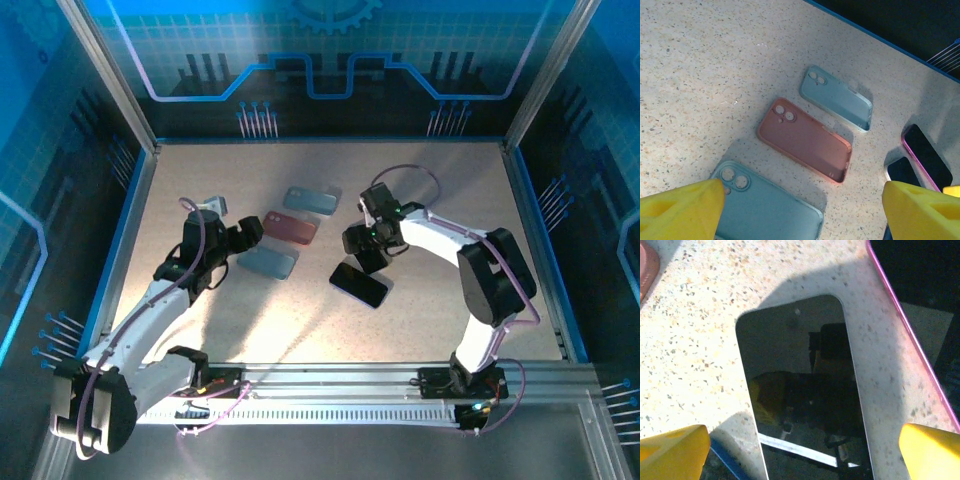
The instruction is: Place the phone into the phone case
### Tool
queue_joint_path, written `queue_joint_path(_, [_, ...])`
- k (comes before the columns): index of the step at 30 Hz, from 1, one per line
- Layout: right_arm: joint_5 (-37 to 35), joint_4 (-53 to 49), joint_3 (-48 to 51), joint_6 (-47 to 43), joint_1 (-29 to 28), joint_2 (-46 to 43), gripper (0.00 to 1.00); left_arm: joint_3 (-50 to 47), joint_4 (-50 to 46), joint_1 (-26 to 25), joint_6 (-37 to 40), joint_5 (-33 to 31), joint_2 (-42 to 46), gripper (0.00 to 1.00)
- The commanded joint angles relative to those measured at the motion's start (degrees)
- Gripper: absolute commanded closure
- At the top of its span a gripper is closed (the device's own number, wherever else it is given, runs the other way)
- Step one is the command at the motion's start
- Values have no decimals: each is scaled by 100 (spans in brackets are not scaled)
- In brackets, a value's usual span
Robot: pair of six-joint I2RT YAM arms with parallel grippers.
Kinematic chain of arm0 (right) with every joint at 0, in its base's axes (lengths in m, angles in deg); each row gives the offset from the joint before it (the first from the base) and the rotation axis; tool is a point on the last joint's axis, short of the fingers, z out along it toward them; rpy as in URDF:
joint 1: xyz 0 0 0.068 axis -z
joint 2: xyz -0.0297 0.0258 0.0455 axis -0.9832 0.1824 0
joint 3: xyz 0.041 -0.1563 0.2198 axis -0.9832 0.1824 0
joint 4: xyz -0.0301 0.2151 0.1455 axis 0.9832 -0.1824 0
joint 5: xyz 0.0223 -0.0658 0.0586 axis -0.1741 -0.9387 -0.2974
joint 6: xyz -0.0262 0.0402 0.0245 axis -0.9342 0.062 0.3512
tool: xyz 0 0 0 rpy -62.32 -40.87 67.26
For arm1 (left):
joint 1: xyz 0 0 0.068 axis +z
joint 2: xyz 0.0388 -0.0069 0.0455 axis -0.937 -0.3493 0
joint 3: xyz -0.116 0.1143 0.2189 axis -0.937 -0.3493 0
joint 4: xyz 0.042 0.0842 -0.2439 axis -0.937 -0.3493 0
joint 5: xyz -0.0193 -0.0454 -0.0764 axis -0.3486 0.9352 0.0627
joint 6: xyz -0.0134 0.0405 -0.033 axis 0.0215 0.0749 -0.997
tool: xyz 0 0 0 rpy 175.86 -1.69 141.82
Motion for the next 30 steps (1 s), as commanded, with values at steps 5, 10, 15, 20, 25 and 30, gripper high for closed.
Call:
queue_joint_path(5, [-127,-386,-306,-785,-194,453,2,-109,-97,-20,184,161,9,18])
queue_joint_path(10, [-225,-430,-294,-916,-267,527,3,-131,-65,-24,182,142,-2,19])
queue_joint_path(15, [-359,-448,-272,-986,-323,609,6,-114,-44,-24,166,131,-90,19])
queue_joint_path(20, [-484,-448,-323,-1003,-359,712,7,-92,-38,-21,171,164,-144,19])
queue_joint_path(25, [-610,-455,-393,-1022,-359,862,10,-91,-52,-17,188,201,-141,19])
queue_joint_path(30, [-691,-456,-445,-1019,-381,987,13,-79,-63,-29,215,192,-157,20])
